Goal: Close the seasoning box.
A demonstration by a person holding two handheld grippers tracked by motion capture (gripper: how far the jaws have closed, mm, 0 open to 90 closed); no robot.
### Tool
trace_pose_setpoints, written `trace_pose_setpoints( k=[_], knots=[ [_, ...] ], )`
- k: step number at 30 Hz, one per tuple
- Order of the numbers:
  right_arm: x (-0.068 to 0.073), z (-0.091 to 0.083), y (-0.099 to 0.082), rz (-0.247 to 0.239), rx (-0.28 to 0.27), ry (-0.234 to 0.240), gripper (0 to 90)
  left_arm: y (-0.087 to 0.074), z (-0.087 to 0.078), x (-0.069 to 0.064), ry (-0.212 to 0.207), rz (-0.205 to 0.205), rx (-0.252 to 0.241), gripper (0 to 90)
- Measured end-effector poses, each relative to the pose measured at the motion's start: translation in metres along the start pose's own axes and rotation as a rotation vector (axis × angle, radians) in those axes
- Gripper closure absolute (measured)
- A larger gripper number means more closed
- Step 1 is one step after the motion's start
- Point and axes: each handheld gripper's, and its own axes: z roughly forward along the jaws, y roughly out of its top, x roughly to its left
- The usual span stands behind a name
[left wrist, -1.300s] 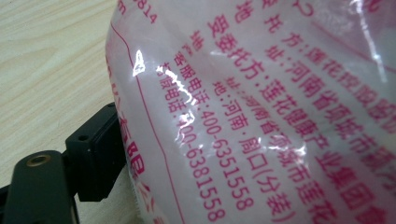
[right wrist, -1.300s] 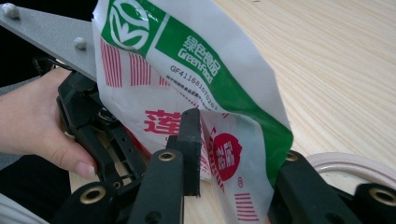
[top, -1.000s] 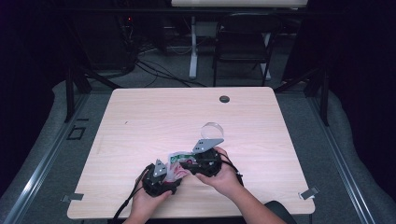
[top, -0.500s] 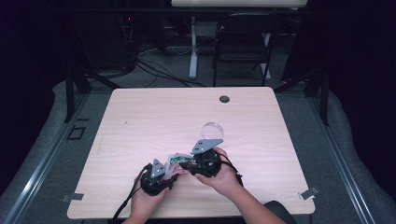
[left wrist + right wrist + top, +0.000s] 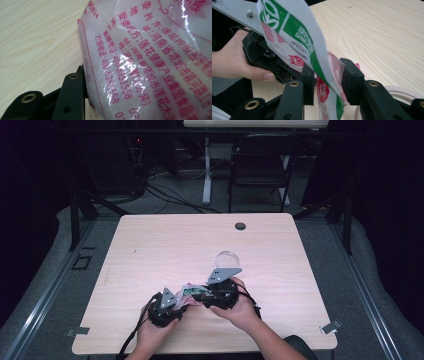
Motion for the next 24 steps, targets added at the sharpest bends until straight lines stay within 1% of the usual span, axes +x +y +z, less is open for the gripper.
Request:
trace_pose_setpoints(
  k=[2, 4, 5, 6, 8, 11, 12, 14, 15, 18, 21, 24],
  knots=[
    [0.0, -0.001, 0.0, 0.004, -0.017, -0.001, 62.8, 0.002, -0.003, 0.001, 0.026, 0.011, -0.006, 60.2],
    [0.001, -0.003, 0.001, -0.005, -0.019, -0.006, 60.8, 0.003, -0.005, 0.003, 0.033, 0.013, -0.011, 60.3],
    [0.001, -0.004, 0.001, -0.009, -0.025, -0.01, 59.9, 0.004, -0.006, 0.003, 0.045, 0.016, -0.015, 60.4],
    [0.001, -0.004, 0.001, -0.009, -0.032, -0.01, 59.0, 0.005, -0.007, 0.004, 0.056, 0.028, -0.013, 60.4],
    [0.002, -0.006, 0.001, -0.014, -0.038, -0.018, 57.5, 0.007, -0.008, 0.006, 0.076, 0.038, -0.019, 60.5],
    [0.003, -0.01, 0.0, -0.025, -0.05, -0.022, 56.1, 0.01, -0.01, 0.01, 0.083, 0.043, -0.023, 60.6],
    [0.003, -0.011, 0.0, -0.037, -0.055, -0.033, 55.7, 0.011, -0.01, 0.011, 0.089, 0.042, -0.026, 60.6],
    [0.004, -0.014, -0.001, -0.041, -0.059, -0.043, 55.7, 0.013, -0.01, 0.013, 0.104, 0.054, -0.025, 60.6],
    [0.004, -0.016, -0.001, -0.036, -0.064, -0.047, 55.6, 0.014, -0.01, 0.014, 0.107, 0.055, -0.03, 60.6],
    [0.002, -0.022, -0.003, -0.032, -0.07, -0.06, 55.5, 0.017, -0.009, 0.017, 0.099, 0.048, -0.037, 60.7],
    [0.001, -0.028, -0.004, -0.018, -0.08, -0.068, 55.5, 0.021, -0.008, 0.018, 0.098, 0.057, -0.041, 60.7],
    [0.0, -0.034, -0.004, -0.013, -0.068, -0.073, 54.5, 0.025, -0.007, 0.017, 0.101, 0.076, -0.044, 60.7]
  ],
)
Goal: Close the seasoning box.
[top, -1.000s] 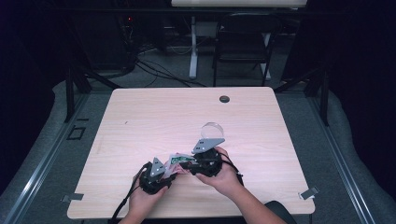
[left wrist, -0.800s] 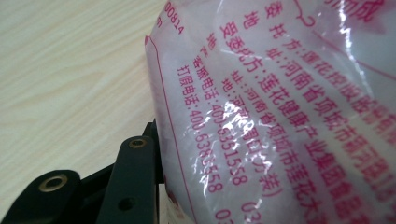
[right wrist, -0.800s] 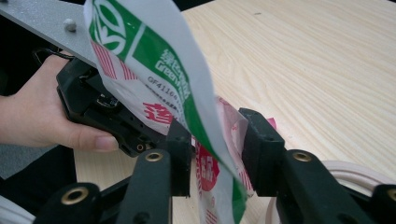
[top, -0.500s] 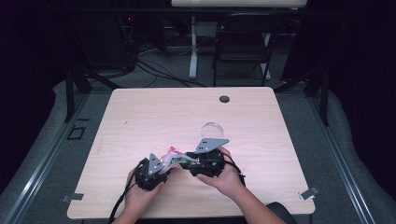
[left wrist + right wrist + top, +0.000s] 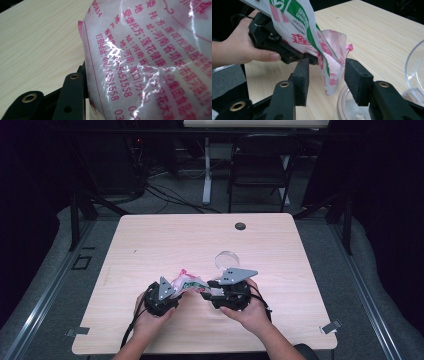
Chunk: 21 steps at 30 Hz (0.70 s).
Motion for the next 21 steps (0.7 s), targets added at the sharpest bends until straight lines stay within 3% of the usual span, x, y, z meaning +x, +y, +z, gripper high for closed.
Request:
trace_pose_setpoints(
  k=[5, 8, 11, 21],
  knots=[
    [-0.001, -0.004, 0.006, -0.028, 0.032, -0.011, 47.3, 0.015, 0.001, 0.001, -0.013, 0.03, -0.021, 60.7],
    [-0.002, -0.007, 0.012, -0.053, 0.032, -0.022, 46.4, 0.028, 0.0, 0.004, 0.003, 0.083, -0.022, 60.7],
    [-0.006, -0.01, 0.018, -0.061, 0.029, -0.028, 48.0, 0.038, 0.002, 0.008, 0.016, 0.111, -0.022, 60.7],
    [-0.021, -0.018, 0.027, -0.059, 0.01, -0.059, 54.8, 0.051, 0.016, 0.013, 0.027, 0.127, -0.035, 60.8]
  ],
)
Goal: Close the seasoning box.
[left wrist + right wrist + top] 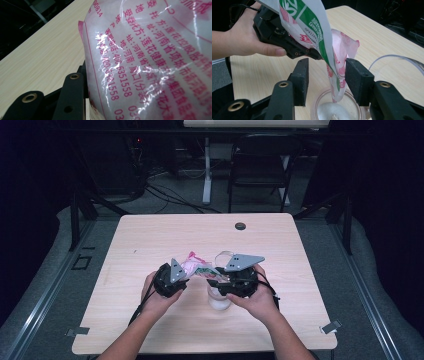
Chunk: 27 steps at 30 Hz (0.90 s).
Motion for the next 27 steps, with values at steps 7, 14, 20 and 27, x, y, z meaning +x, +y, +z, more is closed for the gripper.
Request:
trace_pose_setpoints(
  k=[7, 14, 20, 27],
  knots=[
    [0.001, -0.004, -0.005, -0.017, -0.009, -0.008, 61.7, -0.006, 0.001, -0.007, 0.003, 0.017, 0.003, 60.8],
    [0.01, -0.01, -0.005, -0.053, -0.035, -0.01, 63.6, -0.009, -0.002, -0.012, 0.009, 0.041, 0.002, 60.8],
    [0.015, -0.009, -0.005, -0.071, -0.037, 0.008, 69.1, -0.01, -0.002, -0.016, 0.024, 0.07, 0.012, 60.8],
    [0.018, -0.005, -0.006, -0.08, -0.01, 0.022, 81.5, -0.011, -0.003, -0.019, 0.039, 0.093, 0.012, 60.9]
  ],
)
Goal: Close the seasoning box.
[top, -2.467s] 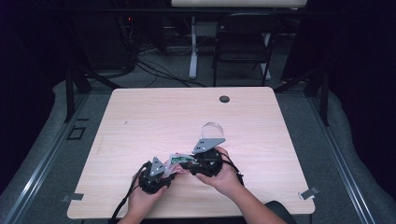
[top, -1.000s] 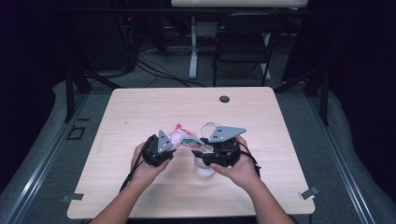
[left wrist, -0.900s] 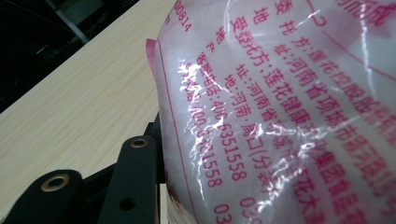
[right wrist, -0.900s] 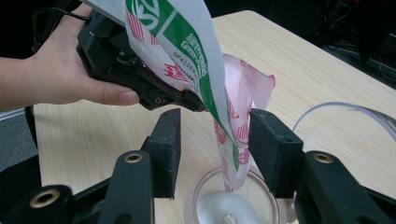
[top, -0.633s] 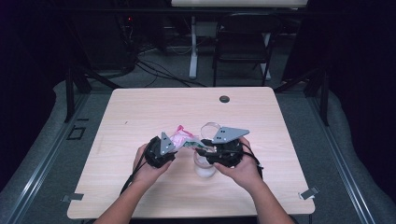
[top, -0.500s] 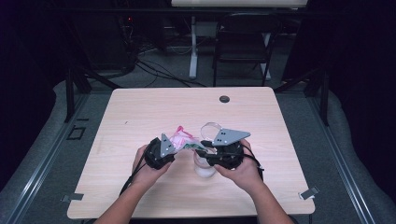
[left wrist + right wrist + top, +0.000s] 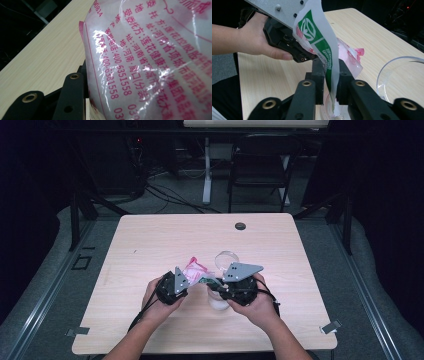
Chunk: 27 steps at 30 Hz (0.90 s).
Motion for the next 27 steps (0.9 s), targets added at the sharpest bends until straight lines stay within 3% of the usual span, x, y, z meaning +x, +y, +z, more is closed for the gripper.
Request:
trace_pose_setpoints(
  k=[13, 20, 27],
  knots=[
    [-0.0047, -0.0008, -0.0067, 0.083, -0.007, 0.044, 89.5, 0.0002, -0.0023, -0.0016, 0.061, 0.062, -0.007, 61.4],
    [-0.006, -0.0014, -0.0087, 0.101, -0.001, 0.059, 89.8, -0.0003, -0.0044, -0.0009, 0.074, 0.069, -0.017, 62.0],
    [-0.0062, -0.0031, -0.0096, 0.098, 0.002, 0.073, 90.0, 0.0016, -0.0073, -0.0023, 0.113, 0.129, -0.026, 62.4]
  ],
)
